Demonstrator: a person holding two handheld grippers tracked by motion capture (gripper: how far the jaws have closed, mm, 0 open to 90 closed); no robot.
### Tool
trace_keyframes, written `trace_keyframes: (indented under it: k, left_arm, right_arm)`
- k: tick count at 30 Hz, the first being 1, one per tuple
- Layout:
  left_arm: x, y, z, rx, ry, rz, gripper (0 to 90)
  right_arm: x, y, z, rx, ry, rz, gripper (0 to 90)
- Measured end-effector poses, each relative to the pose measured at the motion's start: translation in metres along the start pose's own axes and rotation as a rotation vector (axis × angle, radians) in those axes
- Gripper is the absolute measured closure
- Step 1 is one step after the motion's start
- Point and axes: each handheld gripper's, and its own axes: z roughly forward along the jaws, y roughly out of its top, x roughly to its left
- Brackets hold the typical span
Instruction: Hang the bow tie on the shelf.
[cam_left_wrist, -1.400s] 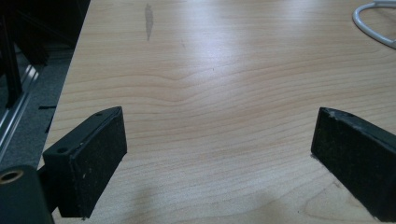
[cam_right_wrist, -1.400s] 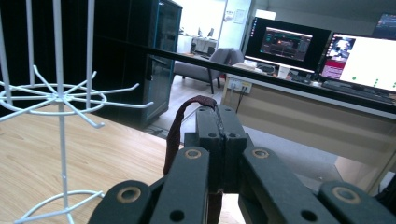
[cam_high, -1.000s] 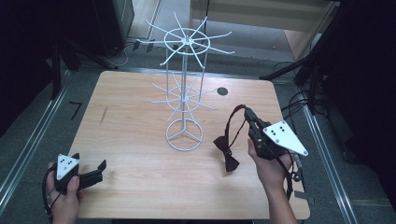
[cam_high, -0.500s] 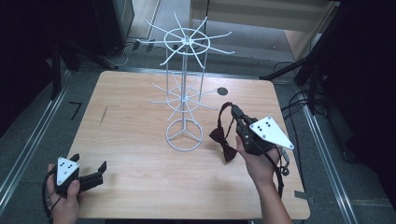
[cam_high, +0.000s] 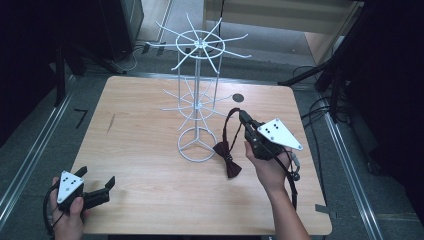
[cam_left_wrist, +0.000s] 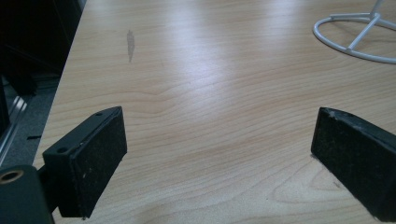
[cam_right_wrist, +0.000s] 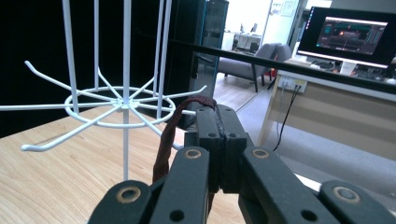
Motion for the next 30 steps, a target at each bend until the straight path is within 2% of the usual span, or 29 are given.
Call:
trace_keyframes:
  k: [6, 18, 22, 26, 30]
  left_arm:
    - [-0.002, 0.0, 0.001, 0.005, 0.005, 0.015, 4.1]
    - [-0.003, -0.001, -0.001, -0.012, 0.014, 0.016, 6.9]
    - [-0.004, -0.001, -0.003, -0.012, 0.006, 0.02, 7.0]
    - [-0.003, -0.002, -0.003, -0.015, -0.001, 0.02, 6.9]
    - [-0.004, -0.002, -0.003, -0.013, -0.002, 0.021, 7.0]
  right_arm:
    - [-0.001, -0.002, 0.01, -0.004, -0.002, 0.006, 90.0]
    - [-0.002, -0.004, 0.03, 0.012, 0.024, 0.064, 89.7]
    - [-0.003, -0.003, 0.032, 0.011, 0.033, 0.09, 90.0]
    - [-0.001, -0.002, 0.033, 0.008, 0.037, 0.087, 90.0]
    - [-0.005, -0.002, 0.033, 0.007, 0.037, 0.104, 89.9]
